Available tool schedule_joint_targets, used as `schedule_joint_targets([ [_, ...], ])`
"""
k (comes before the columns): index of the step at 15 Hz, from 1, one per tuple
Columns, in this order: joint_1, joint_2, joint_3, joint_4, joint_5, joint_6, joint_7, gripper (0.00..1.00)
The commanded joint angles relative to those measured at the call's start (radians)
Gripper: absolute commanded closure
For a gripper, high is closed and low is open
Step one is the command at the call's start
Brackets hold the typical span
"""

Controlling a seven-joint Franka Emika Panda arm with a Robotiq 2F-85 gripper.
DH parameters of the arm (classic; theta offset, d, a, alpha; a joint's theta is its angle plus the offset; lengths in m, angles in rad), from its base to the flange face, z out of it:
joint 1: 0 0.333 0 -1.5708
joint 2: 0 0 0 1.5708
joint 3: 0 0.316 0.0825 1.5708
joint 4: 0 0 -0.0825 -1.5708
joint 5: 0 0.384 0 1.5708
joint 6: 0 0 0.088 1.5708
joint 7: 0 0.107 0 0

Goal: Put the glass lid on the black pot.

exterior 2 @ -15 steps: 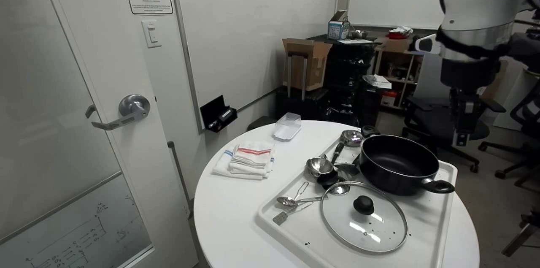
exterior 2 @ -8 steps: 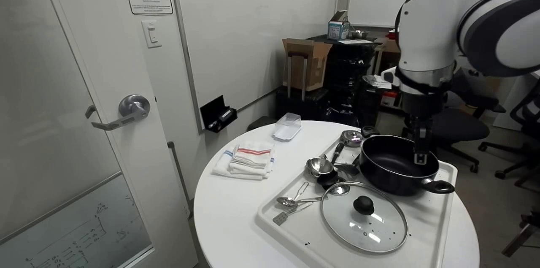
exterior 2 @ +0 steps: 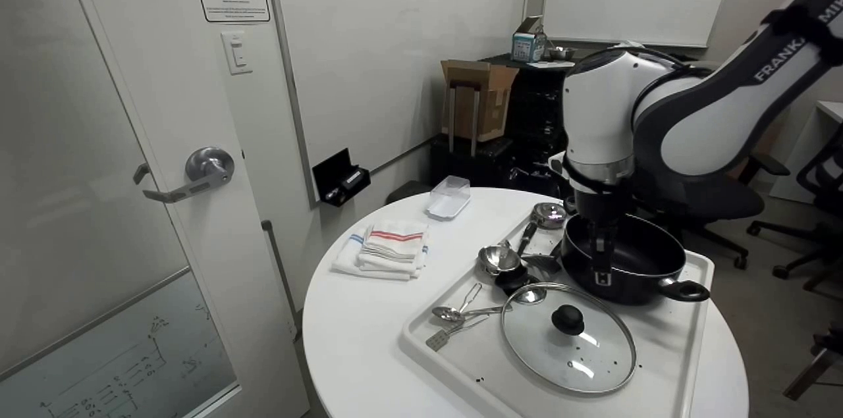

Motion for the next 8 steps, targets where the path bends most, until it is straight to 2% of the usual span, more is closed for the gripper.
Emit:
schedule_joint_targets([
  [1,0.040,0.129,-0.027,0.121,-0.008,0.005,-0.022,0.00],
  [8,0.108,0.293,-0.072,0.234,-0.039,0.049,0.001,0.00],
])
